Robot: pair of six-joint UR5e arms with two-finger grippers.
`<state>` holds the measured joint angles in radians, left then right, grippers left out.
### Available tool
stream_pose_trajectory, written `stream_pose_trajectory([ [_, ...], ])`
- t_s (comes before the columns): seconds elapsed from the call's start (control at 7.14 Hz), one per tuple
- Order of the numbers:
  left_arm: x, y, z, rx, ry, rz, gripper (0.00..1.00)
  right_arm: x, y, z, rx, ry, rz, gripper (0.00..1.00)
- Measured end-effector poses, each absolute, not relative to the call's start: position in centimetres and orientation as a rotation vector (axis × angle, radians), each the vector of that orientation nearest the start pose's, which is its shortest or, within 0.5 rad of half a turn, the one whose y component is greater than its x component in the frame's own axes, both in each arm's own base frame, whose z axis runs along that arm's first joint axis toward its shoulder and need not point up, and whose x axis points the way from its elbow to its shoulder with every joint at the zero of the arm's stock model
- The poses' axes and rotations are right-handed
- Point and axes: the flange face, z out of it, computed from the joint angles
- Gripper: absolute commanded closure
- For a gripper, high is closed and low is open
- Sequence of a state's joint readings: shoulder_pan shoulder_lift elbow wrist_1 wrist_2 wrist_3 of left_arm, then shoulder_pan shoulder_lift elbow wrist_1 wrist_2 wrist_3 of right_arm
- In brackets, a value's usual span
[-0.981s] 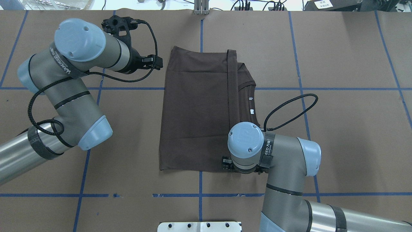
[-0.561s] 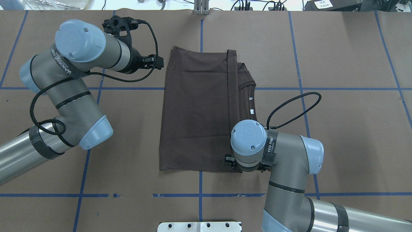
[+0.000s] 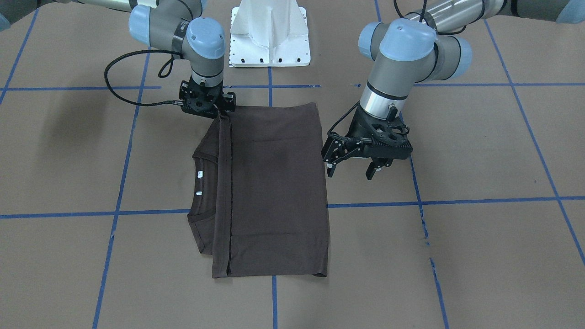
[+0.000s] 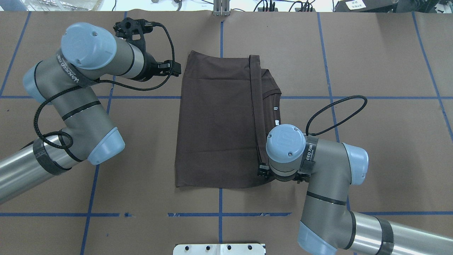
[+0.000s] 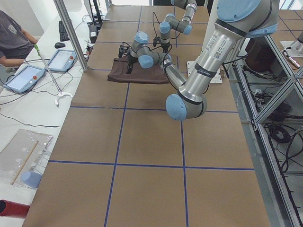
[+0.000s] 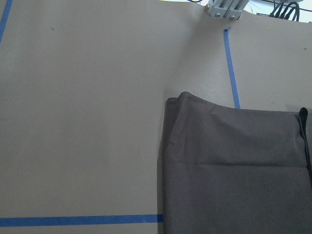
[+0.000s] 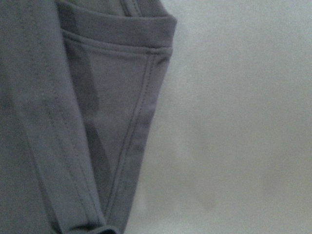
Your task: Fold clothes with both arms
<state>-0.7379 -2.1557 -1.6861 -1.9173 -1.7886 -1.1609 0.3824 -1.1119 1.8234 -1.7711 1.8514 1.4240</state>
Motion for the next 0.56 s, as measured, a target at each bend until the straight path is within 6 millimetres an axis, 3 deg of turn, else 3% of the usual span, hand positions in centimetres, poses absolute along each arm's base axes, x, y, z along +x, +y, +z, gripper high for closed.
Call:
stream_pose_trajectory([
  [0.28, 42.0, -53.2, 22.6, 0.401, 0.985, -0.181, 0.00, -51.6, -32.6, 33.6, -0.133, -0.552, 0.166, 0.00],
  [0.56, 42.0, -53.2, 22.5, 0.402, 0.986, -0.180, 0.00, -48.8, -31.8, 33.5, -0.128, -0.568, 0.170, 0.00],
])
